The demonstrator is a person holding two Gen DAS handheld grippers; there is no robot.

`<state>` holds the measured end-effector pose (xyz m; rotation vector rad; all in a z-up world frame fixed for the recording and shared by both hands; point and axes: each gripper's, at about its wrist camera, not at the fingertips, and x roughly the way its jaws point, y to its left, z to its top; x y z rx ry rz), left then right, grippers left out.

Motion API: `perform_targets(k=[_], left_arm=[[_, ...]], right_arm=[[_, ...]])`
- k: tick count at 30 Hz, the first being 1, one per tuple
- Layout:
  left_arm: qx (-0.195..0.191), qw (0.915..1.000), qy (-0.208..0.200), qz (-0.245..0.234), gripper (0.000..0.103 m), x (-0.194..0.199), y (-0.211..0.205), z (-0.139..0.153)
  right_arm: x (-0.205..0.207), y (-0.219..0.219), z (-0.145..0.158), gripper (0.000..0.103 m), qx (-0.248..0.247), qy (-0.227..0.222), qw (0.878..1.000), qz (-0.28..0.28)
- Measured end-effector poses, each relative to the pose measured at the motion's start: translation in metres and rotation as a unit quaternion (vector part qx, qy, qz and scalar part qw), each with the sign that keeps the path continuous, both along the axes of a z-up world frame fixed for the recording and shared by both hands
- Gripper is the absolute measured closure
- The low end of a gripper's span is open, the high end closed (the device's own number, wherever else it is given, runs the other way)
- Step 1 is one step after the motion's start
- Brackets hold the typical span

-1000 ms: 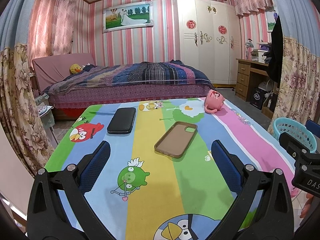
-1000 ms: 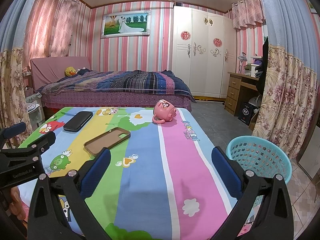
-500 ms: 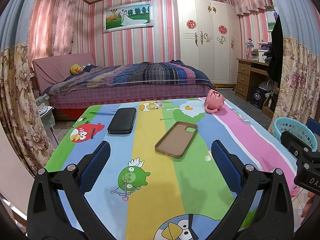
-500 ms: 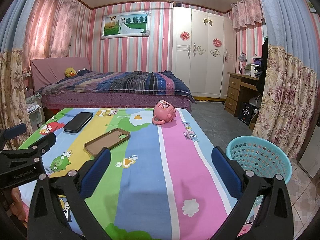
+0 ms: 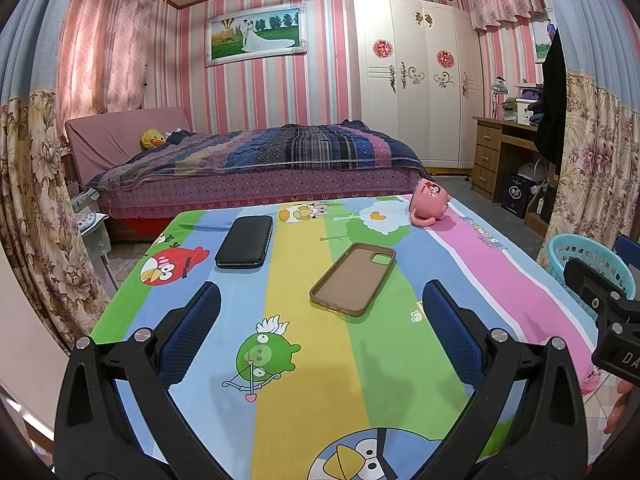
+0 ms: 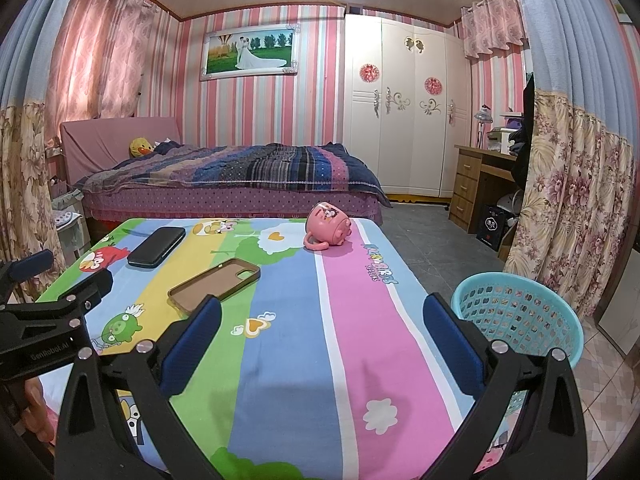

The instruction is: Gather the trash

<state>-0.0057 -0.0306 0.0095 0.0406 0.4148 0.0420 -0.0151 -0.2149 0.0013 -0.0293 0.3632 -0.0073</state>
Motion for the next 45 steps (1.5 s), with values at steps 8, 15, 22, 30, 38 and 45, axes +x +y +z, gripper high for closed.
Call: perform_targets(k=[8,15,22,30,38,45], left_arm=[[0.0,1.0,0.0,0.0,0.005,-0.0004,0.0,-0.0003],[0.001,1.0,-0.001,0.0,0.005,-0.0002,-0.0002,-0.0003],[0.0,1.0,-0.001,0.001,0.005,0.0001,0.0003,0.0003],[0.0,1.0,-0.001,0.0,0.005,0.0002,0.0004,0.0001],[-0.004,1.0,-0.001,0.002,0.005,0.0008,0.0011,0.0012],[-0.005,1.0,0.001,0.001,0.005,0.001,0.0006,0.0016]], right_arm=[[0.0007,0.0004,0.0001,0.005,0.0,0.0,1.0,0.0],[-0.0004,-0.0007,-0.0004,0.004,0.001,-0.001,1.0,0.0],[-0.0005,-0.0009,-0.0008,0.004,0.001,-0.001,1.0,0.0],[-0.0006,-0.001,-0.0013,0.004,0.002,-0.001,1.0,0.0],[-0.0008,-0.0012,-0.0011,0.004,0.002,-0.001,1.0,0.0],[-0.001,-0.0015,-0.0016,0.004,0.002,-0.001,1.0,0.0]])
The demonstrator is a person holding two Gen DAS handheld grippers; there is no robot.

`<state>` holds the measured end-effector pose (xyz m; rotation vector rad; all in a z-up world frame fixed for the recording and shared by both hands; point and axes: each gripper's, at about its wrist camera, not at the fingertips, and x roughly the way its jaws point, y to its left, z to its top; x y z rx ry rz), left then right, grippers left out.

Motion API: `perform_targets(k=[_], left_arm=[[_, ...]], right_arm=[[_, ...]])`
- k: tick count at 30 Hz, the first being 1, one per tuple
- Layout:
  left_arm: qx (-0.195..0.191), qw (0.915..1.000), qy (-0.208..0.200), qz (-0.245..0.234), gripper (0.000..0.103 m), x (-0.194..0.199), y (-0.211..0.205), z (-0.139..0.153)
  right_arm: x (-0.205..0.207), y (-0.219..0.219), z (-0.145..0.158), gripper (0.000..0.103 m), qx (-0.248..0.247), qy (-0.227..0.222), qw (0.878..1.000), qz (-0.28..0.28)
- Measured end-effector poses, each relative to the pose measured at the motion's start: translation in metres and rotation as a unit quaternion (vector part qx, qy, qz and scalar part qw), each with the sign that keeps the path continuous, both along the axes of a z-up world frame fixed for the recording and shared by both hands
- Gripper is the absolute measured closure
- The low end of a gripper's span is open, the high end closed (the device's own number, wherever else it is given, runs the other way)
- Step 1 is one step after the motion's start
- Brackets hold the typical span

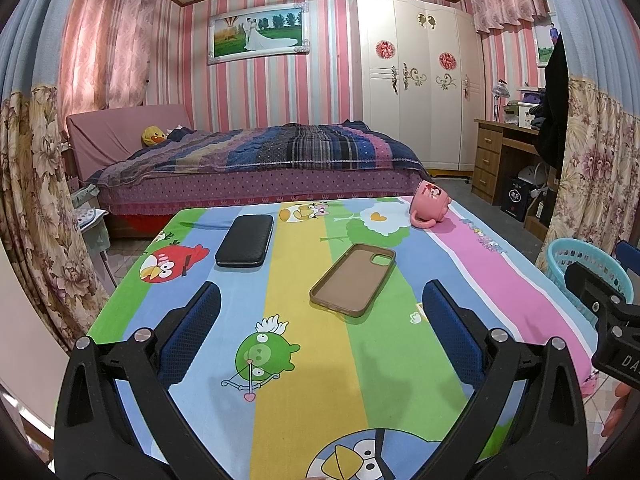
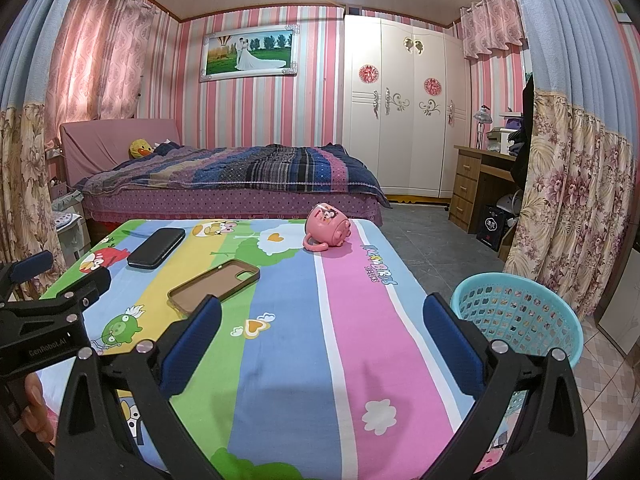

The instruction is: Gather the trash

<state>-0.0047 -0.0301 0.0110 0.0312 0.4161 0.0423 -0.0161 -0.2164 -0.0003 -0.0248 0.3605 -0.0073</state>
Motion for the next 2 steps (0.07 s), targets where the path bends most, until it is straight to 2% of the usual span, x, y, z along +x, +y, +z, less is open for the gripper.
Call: perform_targets(k=[2], left_arm=[[0.001,1.0,0.0,-0.001,0.005,-0.0004,-0.0008,-0.0002]], right_arm=[[0.0,0.0,-0.0002,0.004,0.0,0.0,1.0,0.0]])
